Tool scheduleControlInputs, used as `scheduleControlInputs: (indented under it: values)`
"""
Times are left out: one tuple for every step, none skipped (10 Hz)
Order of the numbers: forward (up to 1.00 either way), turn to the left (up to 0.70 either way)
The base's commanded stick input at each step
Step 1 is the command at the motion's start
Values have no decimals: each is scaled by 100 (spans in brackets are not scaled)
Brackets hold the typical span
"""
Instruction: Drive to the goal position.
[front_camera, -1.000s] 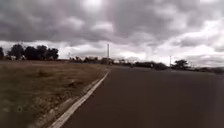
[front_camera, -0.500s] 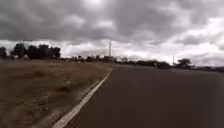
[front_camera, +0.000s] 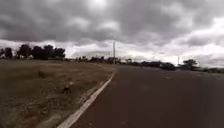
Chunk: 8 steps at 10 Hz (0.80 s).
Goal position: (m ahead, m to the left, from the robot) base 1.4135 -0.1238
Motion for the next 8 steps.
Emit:
scheduleControlInputs:
  values:
    - [100, -8]
    - [100, -13]
    - [100, -18]
    - [100, -22]
    - [100, -27]
    - [100, -31]
    - [100, -36]
    - [100, 0]
